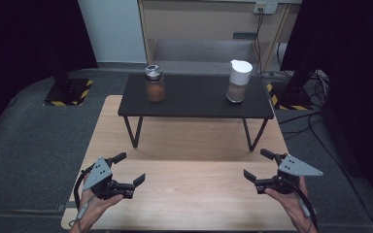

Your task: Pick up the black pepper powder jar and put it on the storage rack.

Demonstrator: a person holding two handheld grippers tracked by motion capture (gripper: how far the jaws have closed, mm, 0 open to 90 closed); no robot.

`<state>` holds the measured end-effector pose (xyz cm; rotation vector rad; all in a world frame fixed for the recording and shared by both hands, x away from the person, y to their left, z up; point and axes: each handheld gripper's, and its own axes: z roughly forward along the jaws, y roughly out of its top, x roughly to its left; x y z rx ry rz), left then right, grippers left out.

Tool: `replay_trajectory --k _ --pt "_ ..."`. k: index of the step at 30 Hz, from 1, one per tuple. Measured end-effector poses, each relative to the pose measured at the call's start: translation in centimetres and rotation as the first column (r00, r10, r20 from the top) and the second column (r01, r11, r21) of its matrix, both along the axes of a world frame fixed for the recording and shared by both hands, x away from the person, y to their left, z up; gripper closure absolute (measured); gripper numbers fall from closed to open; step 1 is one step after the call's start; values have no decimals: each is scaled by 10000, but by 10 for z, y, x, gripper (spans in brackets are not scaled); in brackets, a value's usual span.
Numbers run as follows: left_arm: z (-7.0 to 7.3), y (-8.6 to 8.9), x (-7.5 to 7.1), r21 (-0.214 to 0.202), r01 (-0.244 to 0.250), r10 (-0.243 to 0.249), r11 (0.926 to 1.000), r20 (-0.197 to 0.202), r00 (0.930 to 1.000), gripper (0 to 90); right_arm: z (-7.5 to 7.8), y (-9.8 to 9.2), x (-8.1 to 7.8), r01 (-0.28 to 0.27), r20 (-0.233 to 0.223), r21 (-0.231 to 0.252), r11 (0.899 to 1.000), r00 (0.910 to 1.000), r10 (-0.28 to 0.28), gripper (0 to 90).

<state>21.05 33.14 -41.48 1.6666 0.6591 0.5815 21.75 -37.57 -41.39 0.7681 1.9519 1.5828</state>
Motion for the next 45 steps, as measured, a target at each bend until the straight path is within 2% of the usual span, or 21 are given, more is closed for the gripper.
replay_trajectory --k 10,16,26,30,33,39,45 --pt "0 0 0 22 19 -19 10000 136 9999 6 -15 2 -6 91 -417 -33 10000 9991 -93 51" --pt "0 -2 -1 140 35 -39 9999 259 9997 7 -20 4 -4 177 -647 -31 9998 9977 -179 53" --pt "-2 1 -4 6 -223 222 9998 618 9978 9 -23 6 -5 311 -624 44 9995 9976 -308 57" --pt "-2 3 -5 -43 -427 429 9991 649 9970 9 -24 1 -9 656 -547 350 9972 9965 -636 57" --pt "-2 5 -6 -84 -548 552 9985 667 9962 9 -24 -3 -13 936 -453 408 9948 9948 -917 55" --pt "-3 8 -7 -193 -857 868 9961 685 9939 9 -26 -11 -18 1548 -440 695 9855 9874 -1520 53" --pt "-4 10 -6 -304 -970 987 9948 599 9933 9 -28 -13 -20 1747 -484 863 9808 9841 -1711 55"
